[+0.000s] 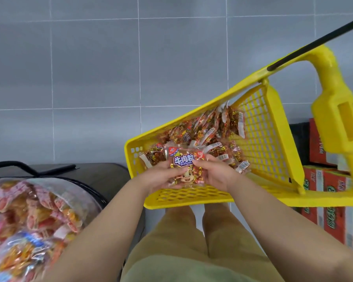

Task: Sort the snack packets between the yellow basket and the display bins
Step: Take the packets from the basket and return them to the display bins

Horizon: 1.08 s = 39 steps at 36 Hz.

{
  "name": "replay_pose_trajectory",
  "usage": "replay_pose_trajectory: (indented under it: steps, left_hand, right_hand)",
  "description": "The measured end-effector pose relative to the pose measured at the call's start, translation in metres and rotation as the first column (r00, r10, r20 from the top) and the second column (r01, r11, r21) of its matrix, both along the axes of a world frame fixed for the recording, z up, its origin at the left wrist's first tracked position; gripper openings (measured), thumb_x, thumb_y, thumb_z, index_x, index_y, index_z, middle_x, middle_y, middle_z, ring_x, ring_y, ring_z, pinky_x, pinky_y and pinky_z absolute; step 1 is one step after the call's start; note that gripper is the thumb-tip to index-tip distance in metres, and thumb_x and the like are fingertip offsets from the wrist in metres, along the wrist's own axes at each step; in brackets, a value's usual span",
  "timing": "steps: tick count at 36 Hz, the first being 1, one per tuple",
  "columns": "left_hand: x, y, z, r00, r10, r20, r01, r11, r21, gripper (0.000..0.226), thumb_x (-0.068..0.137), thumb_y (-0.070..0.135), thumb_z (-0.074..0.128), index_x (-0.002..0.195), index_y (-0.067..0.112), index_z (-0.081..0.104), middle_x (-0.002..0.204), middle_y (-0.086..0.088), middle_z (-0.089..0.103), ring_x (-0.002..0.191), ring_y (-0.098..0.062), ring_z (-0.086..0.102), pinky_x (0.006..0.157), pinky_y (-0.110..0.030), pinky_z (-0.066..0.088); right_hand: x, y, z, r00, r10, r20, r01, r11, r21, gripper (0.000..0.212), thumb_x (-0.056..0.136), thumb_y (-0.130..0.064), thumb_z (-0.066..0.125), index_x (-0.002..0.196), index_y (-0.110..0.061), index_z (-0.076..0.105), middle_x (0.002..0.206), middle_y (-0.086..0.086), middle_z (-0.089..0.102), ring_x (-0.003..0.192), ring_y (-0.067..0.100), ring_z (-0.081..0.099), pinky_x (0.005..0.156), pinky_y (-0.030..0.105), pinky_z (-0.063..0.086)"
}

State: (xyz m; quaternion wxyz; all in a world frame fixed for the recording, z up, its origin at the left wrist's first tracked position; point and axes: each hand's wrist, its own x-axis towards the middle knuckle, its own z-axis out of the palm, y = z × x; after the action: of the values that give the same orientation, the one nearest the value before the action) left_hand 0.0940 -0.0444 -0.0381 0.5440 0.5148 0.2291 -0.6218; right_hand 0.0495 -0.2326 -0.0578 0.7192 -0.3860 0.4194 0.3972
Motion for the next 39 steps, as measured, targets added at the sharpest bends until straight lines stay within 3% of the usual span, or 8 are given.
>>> replay_pose_trajectory:
  steps: [4, 9, 14, 18, 21, 28, 32, 39]
  left_hand:
    - [0.016, -0.019, -0.022, 0.976, -0.130, 0.175, 0.084, 0.965, 0.249, 0.049, 0.091, 0.062, 0.042, 0.116, 0.021, 0.054, 0.099, 0.002, 0.062, 0.093, -0.017, 0.063, 0.081, -0.034, 0.055]
    - [0.031, -0.031, -0.060, 0.740, -0.394, 0.546, -0.100, 0.738, 0.667, 0.061, 0.082, 0.047, 0.068, 0.126, 0.009, 0.050, 0.119, -0.011, 0.060, 0.106, -0.027, 0.058, 0.089, -0.039, 0.049]
    - [0.042, -0.049, -0.083, 0.647, -0.623, 0.440, 0.209, 0.700, 0.683, 0.065, 0.084, 0.041, 0.068, 0.138, 0.011, 0.045, 0.133, -0.012, 0.056, 0.118, -0.030, 0.054, 0.092, -0.036, 0.045]
    - [0.052, -0.055, -0.090, 0.570, -0.740, 0.357, 0.302, 0.593, 0.746, 0.046, 0.092, 0.036, 0.059, 0.131, 0.011, 0.051, 0.112, -0.011, 0.066, 0.100, -0.028, 0.060, 0.075, -0.031, 0.044]
    - [0.056, -0.055, -0.090, 0.549, -0.767, 0.332, 0.330, 0.564, 0.757, 0.040, 0.097, 0.026, 0.051, 0.134, 0.011, 0.051, 0.122, -0.013, 0.062, 0.104, -0.029, 0.060, 0.081, -0.034, 0.046]
    - [0.038, -0.031, -0.058, 0.691, -0.527, 0.496, 0.079, 0.736, 0.673, 0.032, 0.095, 0.023, 0.055, 0.122, 0.005, 0.061, 0.121, -0.016, 0.063, 0.104, -0.026, 0.062, 0.083, -0.028, 0.043]
    - [0.017, -0.020, -0.032, 0.903, -0.070, 0.423, -0.118, 0.907, 0.403, 0.013, 0.095, 0.017, 0.058, 0.084, 0.010, 0.061, 0.094, -0.014, 0.063, 0.084, -0.021, 0.068, 0.071, -0.030, 0.059]
    - [-0.018, -0.038, -0.020, 0.956, 0.244, 0.163, -0.265, 0.957, 0.120, 0.028, 0.096, 0.011, 0.054, 0.122, 0.001, 0.057, 0.123, -0.016, 0.061, 0.099, -0.021, 0.065, 0.078, -0.026, 0.058]
  right_hand:
    - [-0.008, -0.021, -0.009, 0.991, -0.124, -0.053, 0.115, 0.982, -0.150, 0.051, 0.079, -0.012, 0.072, 0.125, -0.012, 0.050, 0.122, 0.006, 0.064, 0.119, 0.024, 0.056, 0.097, 0.036, 0.045]
    - [-0.024, -0.053, -0.017, 0.969, -0.237, -0.067, 0.208, 0.932, -0.297, 0.047, 0.078, -0.009, 0.073, 0.119, -0.024, 0.055, 0.107, 0.008, 0.070, 0.096, 0.021, 0.068, 0.091, 0.038, 0.052]
    - [-0.039, -0.071, -0.021, 0.964, -0.243, -0.105, 0.188, 0.908, -0.375, 0.033, 0.079, -0.014, 0.073, 0.110, -0.012, 0.061, 0.099, 0.009, 0.073, 0.092, 0.026, 0.069, 0.091, 0.045, 0.052]
    - [-0.046, -0.078, -0.023, 0.973, -0.209, -0.103, 0.164, 0.928, -0.336, 0.033, 0.080, -0.020, 0.071, 0.111, -0.014, 0.061, 0.099, 0.009, 0.073, 0.095, 0.027, 0.069, 0.093, 0.049, 0.050]
    - [-0.045, -0.080, -0.024, 0.967, -0.236, -0.096, 0.199, 0.936, -0.291, 0.033, 0.081, -0.019, 0.071, 0.111, -0.012, 0.061, 0.101, 0.010, 0.073, 0.094, 0.027, 0.069, 0.088, 0.045, 0.053]
    - [-0.030, -0.071, -0.017, 0.933, -0.337, -0.122, 0.311, 0.931, -0.191, 0.029, 0.082, -0.019, 0.067, 0.109, -0.011, 0.060, 0.100, 0.012, 0.072, 0.091, 0.027, 0.070, 0.070, 0.038, 0.057]
    - [-0.022, -0.062, -0.011, 0.931, -0.356, -0.075, 0.344, 0.929, -0.137, 0.039, 0.077, -0.026, 0.070, 0.111, -0.011, 0.060, 0.103, 0.011, 0.072, 0.092, 0.026, 0.070, 0.065, 0.036, 0.058]
    - [-0.018, -0.050, -0.012, 0.957, -0.289, -0.017, 0.288, 0.957, -0.037, 0.056, 0.066, -0.031, 0.073, 0.118, -0.014, 0.058, 0.109, 0.011, 0.070, 0.100, 0.027, 0.068, 0.080, 0.043, 0.057]
